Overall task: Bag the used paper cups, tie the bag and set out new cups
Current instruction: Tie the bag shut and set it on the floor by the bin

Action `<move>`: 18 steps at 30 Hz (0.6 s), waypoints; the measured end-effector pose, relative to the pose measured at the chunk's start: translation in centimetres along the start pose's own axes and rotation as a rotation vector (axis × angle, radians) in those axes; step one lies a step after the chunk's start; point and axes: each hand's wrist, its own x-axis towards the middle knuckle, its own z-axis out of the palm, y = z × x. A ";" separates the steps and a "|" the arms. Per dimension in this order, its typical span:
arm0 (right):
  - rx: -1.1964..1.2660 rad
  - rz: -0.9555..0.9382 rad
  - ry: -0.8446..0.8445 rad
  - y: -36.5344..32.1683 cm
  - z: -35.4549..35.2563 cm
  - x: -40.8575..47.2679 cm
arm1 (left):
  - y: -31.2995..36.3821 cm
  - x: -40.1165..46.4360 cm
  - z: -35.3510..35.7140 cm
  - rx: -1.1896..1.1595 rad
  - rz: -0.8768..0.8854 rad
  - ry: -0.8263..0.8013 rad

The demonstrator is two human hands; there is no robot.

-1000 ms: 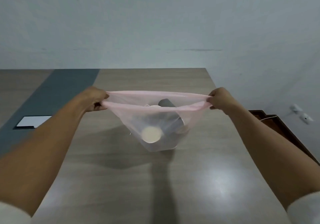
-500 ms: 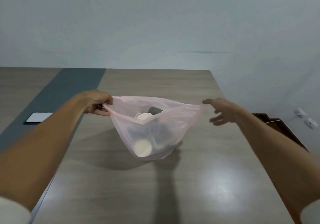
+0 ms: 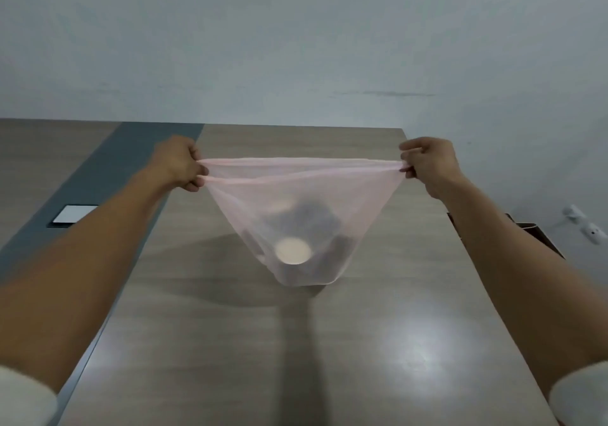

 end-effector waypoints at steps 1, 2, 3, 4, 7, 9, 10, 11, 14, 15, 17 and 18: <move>0.062 0.003 0.036 -0.5 -0.4 0.2 | 0.3 0.2 -0.2 -0.062 0.015 -0.009; 0.123 0.008 0.053 -0.8 -0.8 0.2 | 0.4 0.2 -0.4 -0.097 0.021 -0.054; 0.167 0.012 0.040 -0.8 -1.4 0.0 | 0.3 0.1 -0.6 -0.098 0.017 -0.130; 0.184 0.023 -0.011 -0.6 -1.9 -0.1 | 0.2 -0.1 -0.9 -0.074 0.004 -0.224; 0.091 0.095 -0.316 0.9 -4.0 -0.5 | -1.0 -0.5 -1.4 -0.016 -0.054 -0.441; -0.117 0.089 -0.404 2.0 -5.0 -0.6 | -1.4 -0.5 -0.9 -0.048 -0.083 -0.442; -0.267 0.047 -0.366 2.4 -5.0 -0.4 | -1.3 -0.4 -0.3 -0.100 -0.097 -0.404; -0.409 -0.014 -0.294 2.7 -4.9 -0.3 | -0.9 0.0 0.3 -0.193 -0.123 -0.353; -0.603 -0.112 -0.117 2.9 -3.3 -0.2 | 0.4 0.9 2.0 -0.576 -0.275 -0.255; -0.584 -0.085 -0.126 2.9 -2.9 0.0 | 0.7 1.1 2.4 -0.660 -0.324 -0.241; -0.385 0.036 -0.189 2.8 -2.7 0.4 | 0.7 1.4 3.1 -0.729 -0.373 -0.239; -0.221 0.096 -0.183 2.7 -2.8 0.6 | 0.5 1.5 3.2 -0.742 -0.373 -0.252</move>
